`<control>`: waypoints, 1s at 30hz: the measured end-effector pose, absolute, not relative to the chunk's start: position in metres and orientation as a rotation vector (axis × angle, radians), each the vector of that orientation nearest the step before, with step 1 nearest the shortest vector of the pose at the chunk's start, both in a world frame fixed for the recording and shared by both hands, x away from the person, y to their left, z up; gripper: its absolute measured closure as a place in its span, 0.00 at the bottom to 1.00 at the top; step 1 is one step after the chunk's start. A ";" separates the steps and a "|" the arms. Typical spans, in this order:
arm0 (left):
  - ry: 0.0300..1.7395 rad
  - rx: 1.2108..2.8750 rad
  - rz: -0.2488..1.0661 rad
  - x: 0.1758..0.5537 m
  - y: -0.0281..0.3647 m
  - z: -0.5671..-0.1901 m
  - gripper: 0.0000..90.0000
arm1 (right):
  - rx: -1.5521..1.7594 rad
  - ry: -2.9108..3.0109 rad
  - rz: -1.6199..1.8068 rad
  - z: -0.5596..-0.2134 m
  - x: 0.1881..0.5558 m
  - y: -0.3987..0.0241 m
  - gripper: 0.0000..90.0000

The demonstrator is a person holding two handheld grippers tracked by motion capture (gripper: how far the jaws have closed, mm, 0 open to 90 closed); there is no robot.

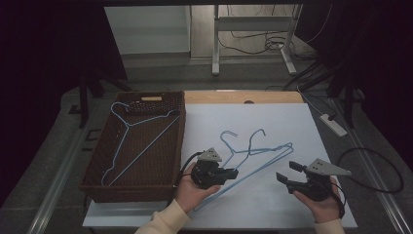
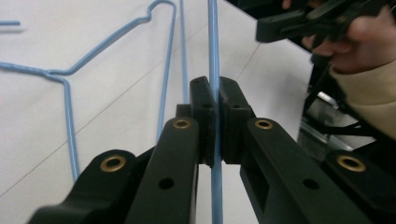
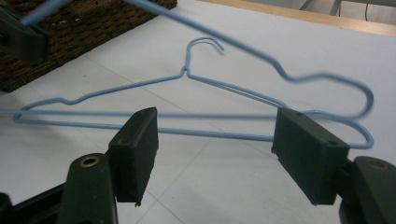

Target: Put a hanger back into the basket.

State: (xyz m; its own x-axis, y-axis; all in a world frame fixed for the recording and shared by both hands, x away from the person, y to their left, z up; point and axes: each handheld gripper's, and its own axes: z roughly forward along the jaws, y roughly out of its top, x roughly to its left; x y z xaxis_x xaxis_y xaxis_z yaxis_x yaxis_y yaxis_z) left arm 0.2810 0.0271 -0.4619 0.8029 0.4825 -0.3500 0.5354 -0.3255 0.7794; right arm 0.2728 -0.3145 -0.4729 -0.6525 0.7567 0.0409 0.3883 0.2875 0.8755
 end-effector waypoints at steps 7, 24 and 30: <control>0.750 1.929 -0.009 0.277 0.044 -0.436 0.96 | 1.044 2.179 1.305 -0.476 0.275 -0.317 0.36; 0.766 1.825 0.117 0.283 0.105 -0.381 0.96 | 1.033 2.190 1.272 -0.478 0.276 -0.314 0.36; 0.809 1.768 0.145 0.284 0.138 -0.371 0.96 | 1.042 2.187 1.282 -0.478 0.276 -0.314 0.36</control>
